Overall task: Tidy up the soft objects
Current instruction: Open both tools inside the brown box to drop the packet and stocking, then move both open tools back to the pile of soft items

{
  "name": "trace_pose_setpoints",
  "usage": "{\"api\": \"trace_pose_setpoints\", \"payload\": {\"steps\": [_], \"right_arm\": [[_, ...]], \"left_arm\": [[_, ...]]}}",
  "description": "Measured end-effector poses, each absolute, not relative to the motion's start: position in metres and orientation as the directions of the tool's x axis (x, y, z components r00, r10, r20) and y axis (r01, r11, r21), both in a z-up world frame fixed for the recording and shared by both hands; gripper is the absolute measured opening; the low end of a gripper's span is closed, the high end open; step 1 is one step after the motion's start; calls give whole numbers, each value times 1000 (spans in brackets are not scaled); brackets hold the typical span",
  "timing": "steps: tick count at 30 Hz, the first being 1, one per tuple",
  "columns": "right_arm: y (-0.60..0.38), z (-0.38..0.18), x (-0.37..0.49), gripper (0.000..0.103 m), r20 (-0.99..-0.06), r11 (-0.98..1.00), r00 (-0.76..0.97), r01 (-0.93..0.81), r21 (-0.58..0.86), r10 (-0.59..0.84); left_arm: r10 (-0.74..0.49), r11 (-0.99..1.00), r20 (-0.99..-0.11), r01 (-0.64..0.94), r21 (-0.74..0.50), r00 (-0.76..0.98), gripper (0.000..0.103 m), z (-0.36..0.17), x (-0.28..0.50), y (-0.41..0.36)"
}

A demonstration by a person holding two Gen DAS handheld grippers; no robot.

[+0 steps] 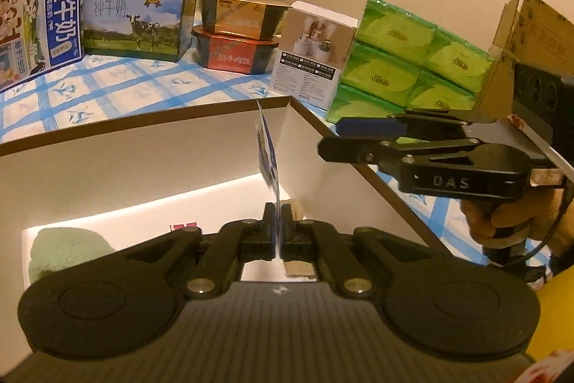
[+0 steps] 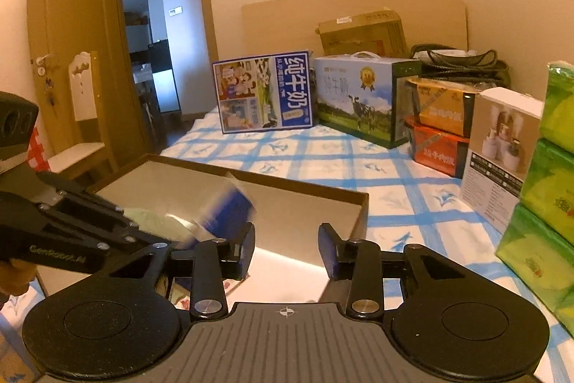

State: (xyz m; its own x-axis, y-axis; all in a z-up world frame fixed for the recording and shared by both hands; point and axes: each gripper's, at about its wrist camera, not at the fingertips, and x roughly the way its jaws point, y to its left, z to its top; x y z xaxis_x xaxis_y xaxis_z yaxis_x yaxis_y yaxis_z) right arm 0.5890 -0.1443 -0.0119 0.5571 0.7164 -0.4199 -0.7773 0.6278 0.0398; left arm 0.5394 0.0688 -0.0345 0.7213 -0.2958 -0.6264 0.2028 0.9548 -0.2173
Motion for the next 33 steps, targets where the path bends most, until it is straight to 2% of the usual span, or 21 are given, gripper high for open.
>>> {"api": "trace_pose_setpoints", "payload": {"steps": [1, 2, 6, 15, 33], "right_arm": [[-146, -11, 588, 40, -417, 630, 559, -775, 44, 717], [-148, -10, 587, 40, -412, 632, 560, -774, 51, 719], [-158, -6, 577, 41, -406, 634, 565, -771, 50, 719], [-179, 2, 551, 41, -428, 680, 600, -732, 48, 676], [-244, 54, 435, 42, -391, 827, 748, -557, 70, 537]], "left_arm": [[-297, 955, -626, 209, -213, 721, 25, -35, 540, 67], [-287, 958, -627, 203, -204, 724, 27, -34, 540, 65], [-243, 970, -635, 169, -175, 733, 26, -33, 542, 63], [-240, 970, -636, 153, -189, 734, 26, -19, 521, 69], [-290, 950, -585, 156, -269, 757, 26, 41, 404, 92]]}}
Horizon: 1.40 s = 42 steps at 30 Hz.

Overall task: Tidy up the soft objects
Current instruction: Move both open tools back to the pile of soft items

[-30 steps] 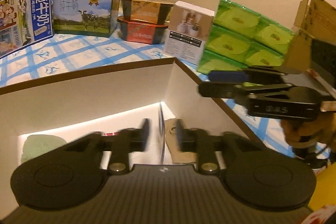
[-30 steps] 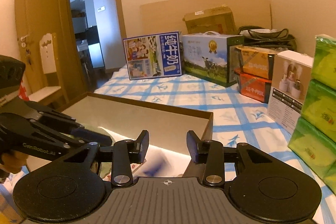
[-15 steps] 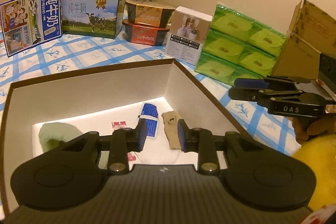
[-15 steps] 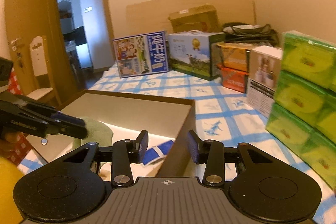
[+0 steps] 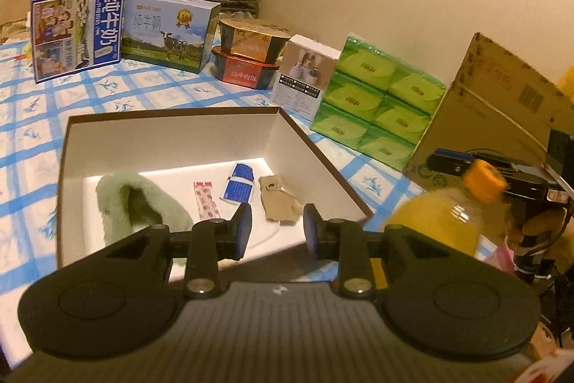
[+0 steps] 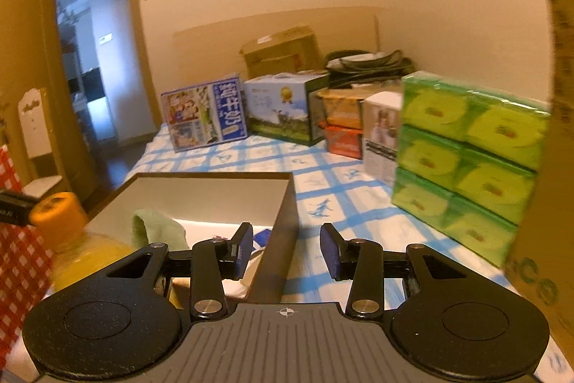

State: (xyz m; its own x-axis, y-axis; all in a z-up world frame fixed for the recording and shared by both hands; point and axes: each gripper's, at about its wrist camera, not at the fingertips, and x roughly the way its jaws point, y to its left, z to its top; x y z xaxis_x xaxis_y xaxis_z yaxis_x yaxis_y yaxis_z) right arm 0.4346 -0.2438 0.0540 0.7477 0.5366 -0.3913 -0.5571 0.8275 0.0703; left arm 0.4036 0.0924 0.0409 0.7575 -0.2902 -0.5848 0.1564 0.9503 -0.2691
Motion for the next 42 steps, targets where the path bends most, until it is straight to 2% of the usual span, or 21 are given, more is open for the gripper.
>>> {"api": "trace_pose_setpoints", "payload": {"steps": [11, 20, 23, 25, 31, 42], "right_arm": [[-280, 58, 326, 42, -331, 850, 783, -486, 202, 526], [-279, 34, 243, 43, -338, 858, 791, -438, 267, 509], [-277, 26, 221, 49, -346, 862, 792, -427, 274, 503], [-276, 21, 207, 58, -351, 865, 794, -418, 278, 496], [-276, 7, 170, 69, -354, 873, 806, -380, 305, 474], [-264, -34, 142, 71, -443, 900, 789, -317, 301, 426]], "left_arm": [[-287, 946, -559, 139, -292, 778, 27, 59, 317, 92], [-263, 955, -547, 136, -263, 795, 27, 56, 249, 88], [-262, 955, -549, 134, -263, 794, 28, 53, 230, 87], [-259, 957, -554, 133, -258, 791, 29, 50, 217, 85], [-229, 966, -568, 114, -231, 790, 29, 41, 194, 83], [-194, 971, -598, 63, -232, 778, 34, 19, 161, 79]]}}
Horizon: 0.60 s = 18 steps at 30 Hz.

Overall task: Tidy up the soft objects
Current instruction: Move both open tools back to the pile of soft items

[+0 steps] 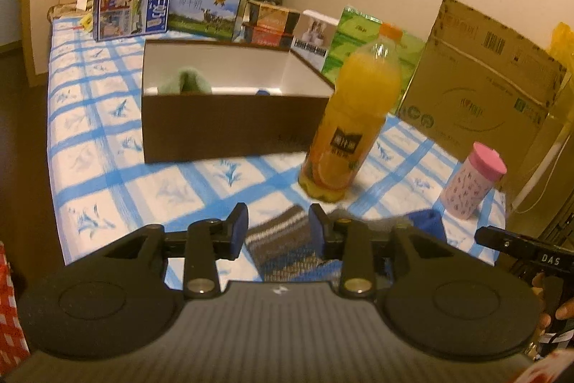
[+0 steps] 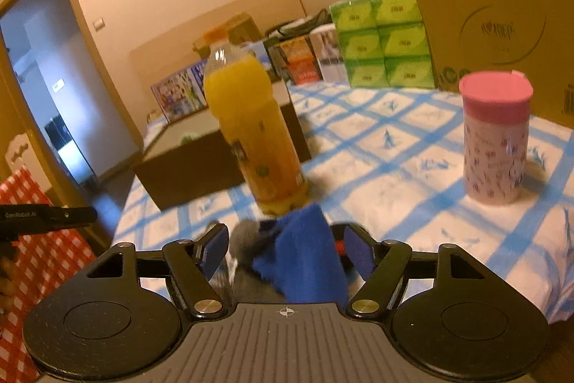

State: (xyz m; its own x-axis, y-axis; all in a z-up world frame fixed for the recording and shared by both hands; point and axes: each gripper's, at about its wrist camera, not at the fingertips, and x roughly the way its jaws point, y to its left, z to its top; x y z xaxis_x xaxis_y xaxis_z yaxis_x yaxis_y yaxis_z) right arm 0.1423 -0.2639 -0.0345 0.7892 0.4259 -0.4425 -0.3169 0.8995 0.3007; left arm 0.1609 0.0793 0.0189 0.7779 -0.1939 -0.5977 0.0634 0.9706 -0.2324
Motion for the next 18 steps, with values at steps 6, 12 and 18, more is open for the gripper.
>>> {"api": "trace_pose_setpoints", "payload": {"steps": [6, 12, 18], "right_arm": [[-253, -56, 136, 71, -486, 918, 782, -293, 268, 391], [-248, -74, 138, 71, -529, 933, 770, -272, 236, 358], [-243, -82, 143, 71, -545, 941, 767, -274, 201, 339]], "left_arm": [[-191, 970, -634, 44, -240, 749, 43, -3, 150, 68], [-191, 976, -671, 65, -208, 717, 47, -26, 145, 48], [-209, 977, -705, 111, -183, 678, 54, -48, 148, 26]]}}
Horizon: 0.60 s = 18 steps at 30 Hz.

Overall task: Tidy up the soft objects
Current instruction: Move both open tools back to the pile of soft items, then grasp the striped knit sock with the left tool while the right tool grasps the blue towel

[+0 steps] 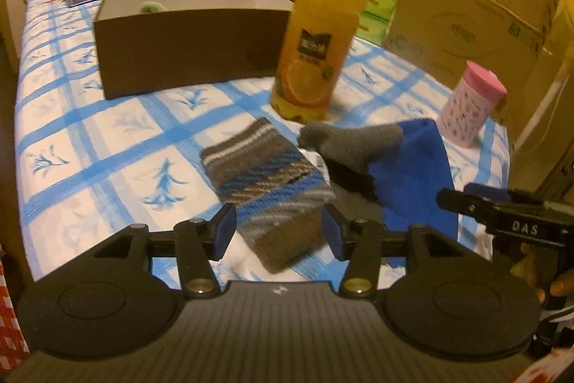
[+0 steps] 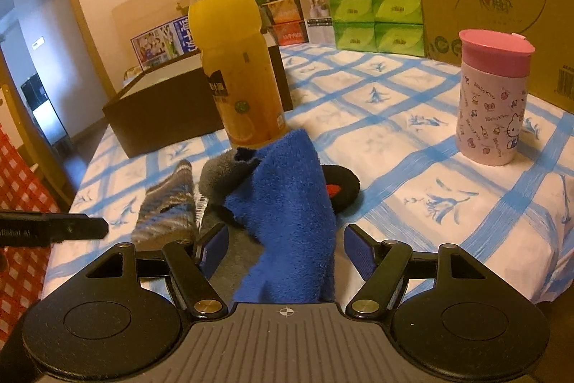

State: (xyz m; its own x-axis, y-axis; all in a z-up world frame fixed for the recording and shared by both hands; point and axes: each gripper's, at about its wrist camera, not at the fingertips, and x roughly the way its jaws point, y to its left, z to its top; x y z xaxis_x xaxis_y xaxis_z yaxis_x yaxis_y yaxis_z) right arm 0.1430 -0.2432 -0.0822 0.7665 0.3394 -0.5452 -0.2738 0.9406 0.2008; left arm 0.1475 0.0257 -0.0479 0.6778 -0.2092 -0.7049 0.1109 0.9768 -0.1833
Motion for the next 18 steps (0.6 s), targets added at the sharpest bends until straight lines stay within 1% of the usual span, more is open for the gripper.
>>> {"api": "trace_pose_setpoints", "payload": {"steps": [2, 7, 11, 13, 18], "right_arm": [[-243, -84, 146, 71, -548, 939, 763, -272, 209, 343], [-245, -92, 151, 71, -564, 938, 750, -268, 221, 347], [-246, -98, 153, 71, -575, 938, 742, -259, 230, 345], [-248, -100, 155, 71, -576, 939, 742, -254, 232, 343], [-252, -102, 159, 71, -574, 938, 743, -242, 248, 344]], "left_arm": [[-214, 977, -709, 129, -172, 672, 62, -52, 148, 18], [-195, 978, -711, 190, -87, 676, 63, -63, 149, -1], [-180, 976, -731, 213, -48, 658, 63, -74, 155, -11], [-184, 975, -738, 217, -53, 650, 64, -77, 160, -14], [-226, 972, -743, 194, -131, 630, 67, -78, 177, -19]]}}
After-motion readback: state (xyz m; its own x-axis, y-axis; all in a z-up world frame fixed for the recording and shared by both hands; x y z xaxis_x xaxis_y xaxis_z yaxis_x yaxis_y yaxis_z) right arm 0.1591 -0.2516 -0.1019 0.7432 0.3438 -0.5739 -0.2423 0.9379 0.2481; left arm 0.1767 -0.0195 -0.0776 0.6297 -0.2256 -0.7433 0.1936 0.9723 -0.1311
